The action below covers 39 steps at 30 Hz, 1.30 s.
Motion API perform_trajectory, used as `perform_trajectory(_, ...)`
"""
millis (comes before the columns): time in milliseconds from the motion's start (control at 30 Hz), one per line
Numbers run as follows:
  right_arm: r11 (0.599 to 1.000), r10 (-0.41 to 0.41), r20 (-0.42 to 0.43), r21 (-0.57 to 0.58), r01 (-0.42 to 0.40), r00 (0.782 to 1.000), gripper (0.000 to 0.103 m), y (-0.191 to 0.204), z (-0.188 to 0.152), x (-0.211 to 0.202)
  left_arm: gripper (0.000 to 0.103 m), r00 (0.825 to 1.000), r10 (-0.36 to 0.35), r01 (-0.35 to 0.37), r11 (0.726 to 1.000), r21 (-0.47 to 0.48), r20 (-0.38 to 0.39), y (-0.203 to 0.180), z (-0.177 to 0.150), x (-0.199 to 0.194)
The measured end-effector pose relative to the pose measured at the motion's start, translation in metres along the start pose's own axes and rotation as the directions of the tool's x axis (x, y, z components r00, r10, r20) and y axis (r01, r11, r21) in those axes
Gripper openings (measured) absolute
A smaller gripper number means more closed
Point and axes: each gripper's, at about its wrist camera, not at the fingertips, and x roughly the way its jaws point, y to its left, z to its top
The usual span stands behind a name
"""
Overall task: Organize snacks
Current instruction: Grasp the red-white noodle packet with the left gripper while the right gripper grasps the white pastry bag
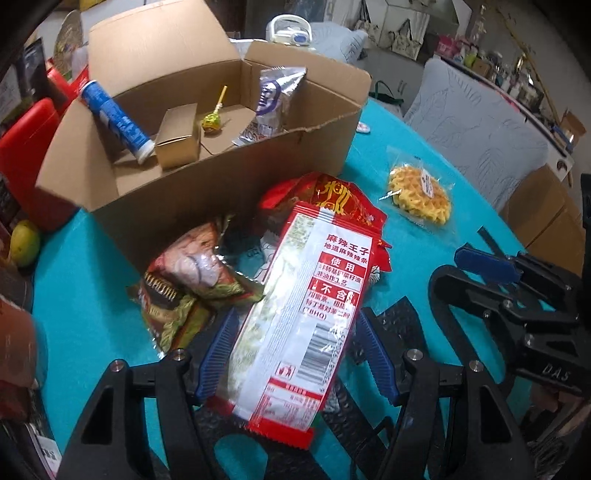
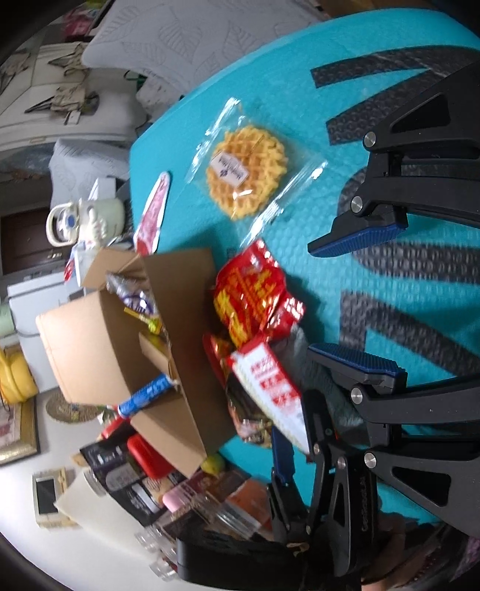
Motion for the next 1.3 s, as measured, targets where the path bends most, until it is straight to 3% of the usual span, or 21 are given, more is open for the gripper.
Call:
perform_trajectory(133, 1.0, -0.002, -0.017, 0.02, 0.003, 1.0, 0.048, -0.008, -0.002, 0.004, 0.066, 1.0, 0.003, -0.003, 1.0, -0.016, 0.006, 0.001, 0.003, 0.006)
perform_trajectory(333, 1.0, 0.014, -0.028, 0.016, -0.013, 1.0, 0.048, -0.01, -0.005, 0.005, 0.054, 1.0, -0.002, 0.002, 0.999, -0.051, 0.007, 0.004, 0.001, 0.0)
perform_trajectory(533, 0.999, 0.045, -0.027, 0.0, -0.045, 0.999, 0.048, 0.0, -0.005, 0.005, 0.051, 0.999, -0.036, 0.037, 0.992, -0.119, 0.006, 0.012, -0.007, -0.014)
perform_trajectory(667, 0.997, 0.074, -0.042, -0.018, -0.075, 0.996, 0.048, 0.011, -0.006, 0.009, 0.045, 1.0, -0.017, 0.02, 0.989, -0.146, 0.02, 0.016, -0.015, -0.028)
perform_trajectory(700, 0.996, 0.082, -0.046, -0.023, -0.083, 0.996, 0.048, 0.015, -0.006, 0.011, 0.038, 1.0, -0.014, 0.017, 0.988, -0.155, 0.02, 0.017, -0.018, -0.031)
perform_trajectory(767, 0.994, 0.102, -0.056, -0.033, -0.104, 0.993, 0.049, 0.024, -0.005, 0.015, 0.038, 1.0, -0.002, 0.005, 0.985, -0.175, 0.018, 0.021, -0.023, -0.036)
perform_trajectory(967, 0.989, 0.14, -0.076, -0.046, -0.143, 0.987, 0.062, 0.045, -0.002, 0.025, 0.038, 0.999, 0.044, -0.046, 0.975, -0.218, -0.017, 0.036, -0.041, -0.028)
perform_trajectory(1067, 0.987, 0.156, -0.091, -0.037, -0.159, 0.984, 0.069, 0.052, 0.001, 0.033, 0.038, 0.994, 0.105, -0.107, 0.967, -0.232, -0.019, 0.044, -0.048, -0.031)
perform_trajectory(1300, 0.992, 0.117, -0.123, -0.029, -0.121, 0.986, 0.081, 0.068, 0.013, 0.054, 0.04, 0.988, 0.145, -0.154, 0.957, -0.246, -0.053, 0.063, -0.063, -0.026)
